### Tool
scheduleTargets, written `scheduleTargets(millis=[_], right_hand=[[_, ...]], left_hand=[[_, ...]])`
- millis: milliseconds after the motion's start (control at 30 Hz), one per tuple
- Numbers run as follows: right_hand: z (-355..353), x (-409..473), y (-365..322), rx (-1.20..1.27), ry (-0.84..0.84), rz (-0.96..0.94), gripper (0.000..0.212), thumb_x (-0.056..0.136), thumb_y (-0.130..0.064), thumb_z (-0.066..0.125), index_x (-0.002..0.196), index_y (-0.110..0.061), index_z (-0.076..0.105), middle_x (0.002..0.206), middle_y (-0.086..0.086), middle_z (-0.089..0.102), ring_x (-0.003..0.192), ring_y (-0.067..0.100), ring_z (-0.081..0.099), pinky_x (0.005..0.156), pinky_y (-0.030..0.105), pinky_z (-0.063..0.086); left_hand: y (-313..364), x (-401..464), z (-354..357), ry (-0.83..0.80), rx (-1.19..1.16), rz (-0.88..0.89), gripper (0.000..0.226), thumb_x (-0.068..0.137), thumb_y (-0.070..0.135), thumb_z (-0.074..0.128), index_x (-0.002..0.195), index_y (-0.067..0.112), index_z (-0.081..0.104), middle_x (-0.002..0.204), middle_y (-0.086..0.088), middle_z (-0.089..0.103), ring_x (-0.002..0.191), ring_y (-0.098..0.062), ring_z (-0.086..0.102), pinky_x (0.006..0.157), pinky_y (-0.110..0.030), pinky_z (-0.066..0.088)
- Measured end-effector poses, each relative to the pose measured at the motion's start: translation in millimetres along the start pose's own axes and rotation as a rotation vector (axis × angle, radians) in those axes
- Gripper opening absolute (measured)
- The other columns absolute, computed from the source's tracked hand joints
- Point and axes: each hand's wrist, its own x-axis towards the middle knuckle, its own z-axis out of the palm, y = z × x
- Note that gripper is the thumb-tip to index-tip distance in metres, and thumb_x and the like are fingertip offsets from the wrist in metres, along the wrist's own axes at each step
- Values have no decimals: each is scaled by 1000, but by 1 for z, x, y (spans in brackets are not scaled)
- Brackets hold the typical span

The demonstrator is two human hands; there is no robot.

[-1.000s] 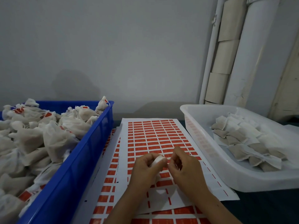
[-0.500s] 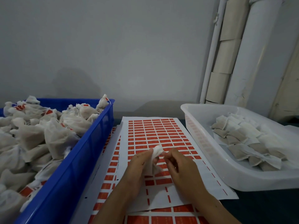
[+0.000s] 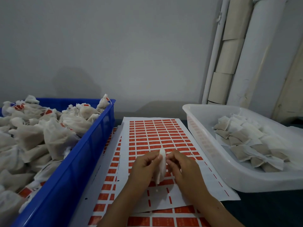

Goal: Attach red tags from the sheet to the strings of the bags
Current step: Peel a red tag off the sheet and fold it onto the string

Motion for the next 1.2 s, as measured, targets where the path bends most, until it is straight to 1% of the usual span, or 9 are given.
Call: scheduleTargets(millis=[67, 267, 367, 500, 600, 700, 800, 933, 1200], right_hand=[[0, -1, -1, 7, 4, -3, 5, 92, -26, 50, 90, -27, 54, 85, -15, 58, 75, -1, 55, 81, 5, 42], [2, -2, -3, 145, 0, 59, 9, 93, -26, 48, 87, -30, 52, 83, -18, 58, 79, 4, 59, 83, 12, 47], [2, -2, -6, 230, 18, 83, 13, 94, -24, 46, 84, -33, 48, 81, -17, 59, 76, 4, 61, 79, 13, 50], [1, -4, -7, 227, 42, 52, 10, 88, -37, 39, 84, -32, 46, 81, -18, 58, 77, 5, 62, 76, 14, 50], [0, -6, -9, 201, 78, 22, 15, 82, -44, 36, 81, -33, 45, 80, -24, 55, 83, -5, 57, 73, 4, 43], [0, -6, -10, 221, 75, 29, 14, 81, -45, 36, 82, -34, 45, 82, -24, 54, 82, -2, 58, 75, 4, 42], [1, -5, -8, 262, 52, 53, 5, 91, -31, 42, 87, -30, 46, 87, -18, 56, 83, 6, 59, 80, 9, 45], [0, -5, -8, 252, 72, 41, 11, 92, -22, 48, 85, -31, 47, 84, -20, 55, 80, 1, 59, 74, 3, 43], [3, -5, -9, 143, 171, -33, 13, 87, -43, 49, 78, -35, 45, 80, -21, 52, 79, -1, 55, 73, 3, 41]], left_hand=[[0, 0, 0, 6, -2, -24, 21, 95, 22, 46, 93, 34, 62, 99, 12, 64, 92, -10, 60, 62, -7, 49], [-3, 1, -2, 23, 23, -61, 24, 95, 21, 47, 108, 26, 66, 108, 7, 66, 99, -16, 61, 76, -19, 54], [-4, 2, -3, 43, 32, -43, 20, 90, 18, 56, 102, 25, 69, 104, 9, 68, 97, -14, 63, 62, -9, 51], [-4, 3, -4, 100, -33, -46, 14, 79, 15, 69, 89, 24, 72, 96, 9, 70, 89, -10, 64, 57, -7, 49], [-2, 1, -4, 84, -103, -27, 14, 76, 15, 70, 79, 28, 71, 82, 15, 71, 80, -8, 67, 59, -8, 49], [0, 0, -5, 15, -141, 17, 13, 83, 18, 62, 88, 23, 73, 85, 10, 73, 81, -8, 69, 63, -12, 51], [-2, 1, -4, 38, -139, 14, 11, 82, 13, 65, 83, 20, 73, 81, 7, 73, 78, -10, 69, 63, -15, 53], [-3, 2, -5, 101, -100, 20, 14, 77, 9, 71, 73, 22, 71, 72, 8, 71, 72, -9, 68, 61, -13, 52], [-7, 6, -1, 218, -8, 31, 16, 72, 15, 77, 70, 18, 61, 62, 11, 64, 65, 0, 64, 53, -5, 45]])
